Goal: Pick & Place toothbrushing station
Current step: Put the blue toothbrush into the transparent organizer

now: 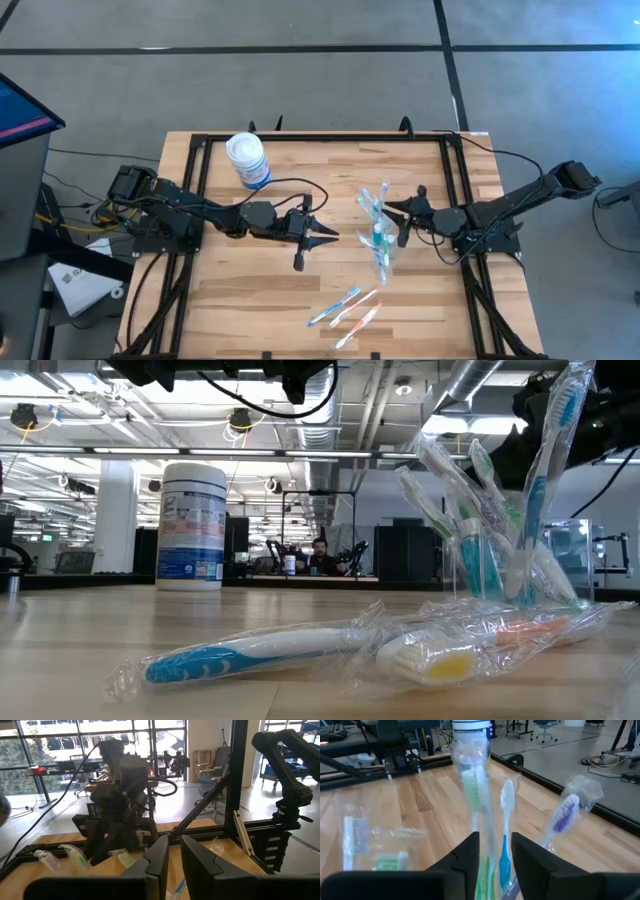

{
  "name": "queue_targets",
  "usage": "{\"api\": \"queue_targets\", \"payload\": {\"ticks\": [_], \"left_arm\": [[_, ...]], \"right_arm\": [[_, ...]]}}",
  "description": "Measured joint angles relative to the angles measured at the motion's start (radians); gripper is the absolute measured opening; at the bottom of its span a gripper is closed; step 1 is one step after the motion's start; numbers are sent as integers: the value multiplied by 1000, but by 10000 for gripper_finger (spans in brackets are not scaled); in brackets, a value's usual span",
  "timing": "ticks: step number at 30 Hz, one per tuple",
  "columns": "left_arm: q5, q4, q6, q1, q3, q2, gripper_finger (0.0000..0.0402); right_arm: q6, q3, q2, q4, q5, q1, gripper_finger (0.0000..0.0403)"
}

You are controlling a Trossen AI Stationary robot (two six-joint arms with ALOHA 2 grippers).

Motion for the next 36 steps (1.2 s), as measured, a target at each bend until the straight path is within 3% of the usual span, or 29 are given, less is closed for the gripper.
{"api": "queue_targets", "payload": {"ticks": [9, 23, 30, 36], "left_arm": [[1, -11, -2, 0, 0, 0, 44], [59, -220, -249, -82, 0, 7, 44], [38, -255, -387, -176, 0, 91, 46], [23, -250, -530, -212, 0, 206, 72]], "right_arm": [[-73, 50, 0, -31, 0, 10, 76], [-70, 259, 0, -326, 32, 107, 76], [-44, 343, 0, -425, 38, 151, 76], [-6, 350, 2, -445, 38, 179, 76]]}}
